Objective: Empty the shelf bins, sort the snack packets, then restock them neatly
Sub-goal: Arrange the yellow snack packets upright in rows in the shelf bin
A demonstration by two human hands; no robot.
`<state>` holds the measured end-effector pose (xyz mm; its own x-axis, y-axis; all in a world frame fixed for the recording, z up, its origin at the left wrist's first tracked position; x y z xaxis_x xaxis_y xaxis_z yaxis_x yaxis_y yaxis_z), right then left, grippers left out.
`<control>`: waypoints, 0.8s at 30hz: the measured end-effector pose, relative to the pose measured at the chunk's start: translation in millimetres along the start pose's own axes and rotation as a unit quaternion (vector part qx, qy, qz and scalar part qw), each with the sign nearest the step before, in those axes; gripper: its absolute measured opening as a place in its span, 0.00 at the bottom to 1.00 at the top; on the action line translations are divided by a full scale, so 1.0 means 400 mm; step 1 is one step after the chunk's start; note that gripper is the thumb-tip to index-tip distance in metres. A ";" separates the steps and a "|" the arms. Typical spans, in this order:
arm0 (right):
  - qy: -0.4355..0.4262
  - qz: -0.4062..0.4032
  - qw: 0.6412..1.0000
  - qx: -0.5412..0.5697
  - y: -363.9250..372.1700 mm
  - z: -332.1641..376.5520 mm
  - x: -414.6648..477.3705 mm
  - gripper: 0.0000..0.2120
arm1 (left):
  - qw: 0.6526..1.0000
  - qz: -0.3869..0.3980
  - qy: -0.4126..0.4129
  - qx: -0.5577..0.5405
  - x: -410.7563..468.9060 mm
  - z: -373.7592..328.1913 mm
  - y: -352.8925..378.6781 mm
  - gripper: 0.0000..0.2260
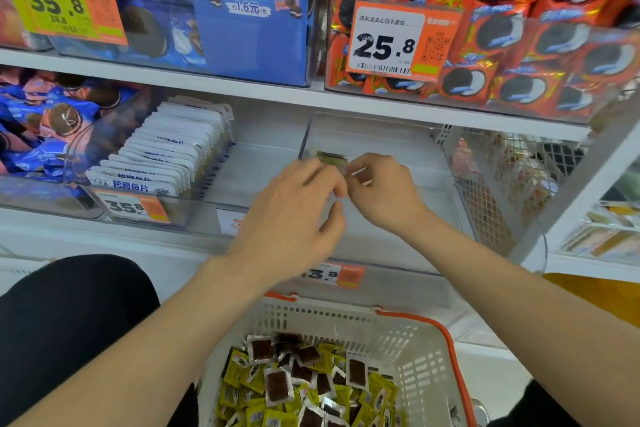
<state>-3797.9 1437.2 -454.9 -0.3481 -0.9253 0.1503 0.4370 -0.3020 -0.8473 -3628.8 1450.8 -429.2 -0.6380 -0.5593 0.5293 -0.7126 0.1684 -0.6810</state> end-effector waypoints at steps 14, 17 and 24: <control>-0.184 0.379 0.846 -0.326 0.314 -0.170 -0.511 0.11 | 0.858 0.465 -0.201 0.085 -0.376 0.158 0.344 0.08; -0.120 0.414 0.862 -0.266 0.450 -0.263 -0.493 0.18 | 0.829 0.496 -0.244 0.083 -0.477 0.227 0.434 0.08; 0.142 0.411 0.895 -0.102 0.658 -0.505 -0.586 0.17 | 0.806 0.527 -0.266 0.038 -0.683 0.285 0.628 0.24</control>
<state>-3768.6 1620.8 -816.1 -0.1887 -0.7114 -0.6770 0.4925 0.5279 -0.6920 -3600.3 1553.3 -802.7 -0.6485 -0.4101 -0.6413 0.1759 0.7390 -0.6504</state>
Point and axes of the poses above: each hand's wrist, its own x-axis towards the middle knuckle, its own y-axis out of the palm, z = x × y, the point moved 6 cm from there along x, towards the middle knuckle, and after that the axes turned 12 degrees about -x, right-handed, at the moved point
